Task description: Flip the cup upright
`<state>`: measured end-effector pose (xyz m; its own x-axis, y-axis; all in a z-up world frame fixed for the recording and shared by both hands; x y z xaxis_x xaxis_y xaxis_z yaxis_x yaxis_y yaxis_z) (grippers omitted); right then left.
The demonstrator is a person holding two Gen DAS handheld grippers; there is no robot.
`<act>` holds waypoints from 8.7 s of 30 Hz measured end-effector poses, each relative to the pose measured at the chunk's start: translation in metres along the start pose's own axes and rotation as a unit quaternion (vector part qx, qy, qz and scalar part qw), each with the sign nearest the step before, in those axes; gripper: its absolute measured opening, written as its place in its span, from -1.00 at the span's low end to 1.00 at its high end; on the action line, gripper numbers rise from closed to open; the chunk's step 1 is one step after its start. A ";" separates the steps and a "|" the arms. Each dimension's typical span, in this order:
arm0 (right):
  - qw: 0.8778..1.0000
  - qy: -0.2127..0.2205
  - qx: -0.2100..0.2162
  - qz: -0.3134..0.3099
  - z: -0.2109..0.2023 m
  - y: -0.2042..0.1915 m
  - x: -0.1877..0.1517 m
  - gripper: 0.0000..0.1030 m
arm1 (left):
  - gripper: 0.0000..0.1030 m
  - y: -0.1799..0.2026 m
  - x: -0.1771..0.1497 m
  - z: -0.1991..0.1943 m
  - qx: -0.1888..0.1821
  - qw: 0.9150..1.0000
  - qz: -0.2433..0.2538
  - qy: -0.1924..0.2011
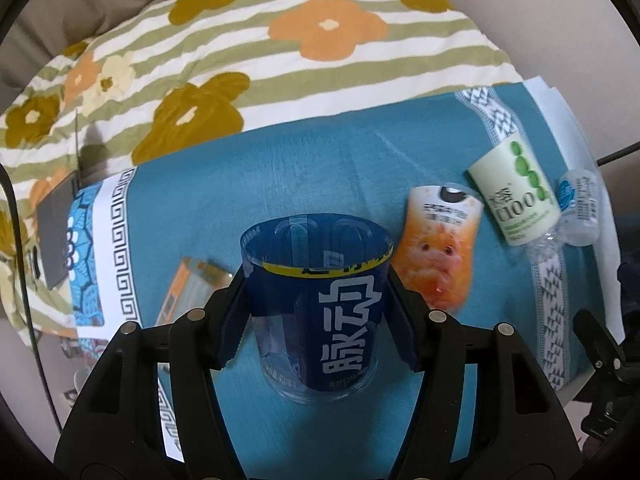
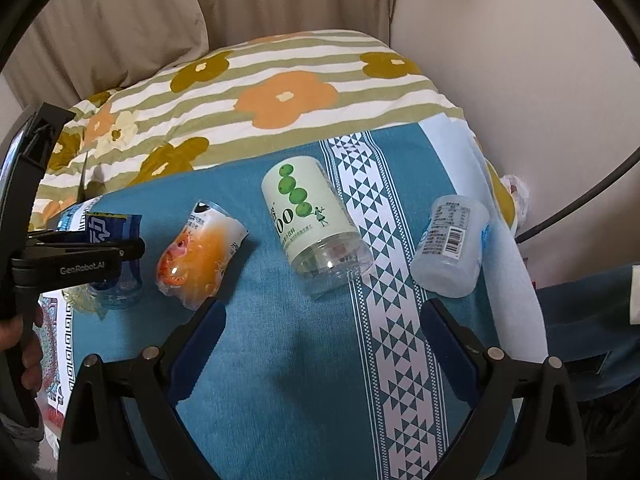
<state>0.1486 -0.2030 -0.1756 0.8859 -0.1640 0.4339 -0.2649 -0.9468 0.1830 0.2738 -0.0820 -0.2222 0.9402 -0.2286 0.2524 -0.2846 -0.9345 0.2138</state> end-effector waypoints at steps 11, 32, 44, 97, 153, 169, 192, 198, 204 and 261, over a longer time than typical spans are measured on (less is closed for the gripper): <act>0.999 0.030 0.029 -0.014 -0.026 0.013 -0.018 0.89 | 0.28 0.031 -0.043 -0.035 -0.005 1.000 -0.017 0.021; 0.999 -0.007 0.048 -0.025 -0.010 0.039 -0.094 0.89 | 0.28 0.071 -0.135 0.027 -0.046 0.995 -0.070 -0.059; 0.998 -0.018 0.054 -0.023 0.002 0.043 -0.105 0.89 | 0.41 0.068 -0.140 0.043 -0.030 0.994 -0.086 -0.060; 0.934 -0.296 0.160 -0.117 0.036 -0.140 -0.074 0.65 | 1.00 -0.099 -0.195 -0.072 -0.044 0.992 -0.103 0.053; 0.985 0.164 0.045 0.020 -0.027 -0.123 -0.078 0.13 | 1.00 -0.092 -0.207 -0.075 -0.058 0.992 -0.091 0.071; 0.985 0.165 0.051 0.015 -0.025 -0.122 -0.087 0.69 | 1.00 -0.079 -0.219 -0.078 -0.051 0.991 -0.098 0.073; 0.991 0.114 0.050 -0.054 -0.118 -0.038 -0.082 0.99 | 1.00 -0.011 -0.201 -0.171 -0.014 0.984 -0.069 0.165; 0.994 0.091 0.029 -0.047 -0.131 -0.007 -0.082 0.99 | 1.00 0.008 -0.191 -0.194 0.005 0.979 -0.052 0.199; 0.993 0.100 0.008 -0.058 -0.139 0.002 -0.086 0.99 | 1.00 0.017 -0.189 -0.202 0.013 0.975 -0.046 0.216; 0.992 0.114 0.017 -0.051 -0.144 0.002 -0.081 0.99 | 1.00 0.021 -0.186 -0.209 0.031 0.968 -0.036 0.245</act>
<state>0.0219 -0.1517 -0.0835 0.7968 -0.0025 0.6042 -0.1607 -0.9648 0.2080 0.0541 -0.0023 -0.0677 0.7518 -0.0191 0.6591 -0.1945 -0.9615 0.1940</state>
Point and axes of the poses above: each gripper's, at about its wrist camera, not at the fingertips, and z roughly the way its jaws point, y to its right, x to its top, the point moved 8 cm from there along z, roughly the way its jaws point, and after that the axes turned 13 degrees about -x, right-handed, at the moved point
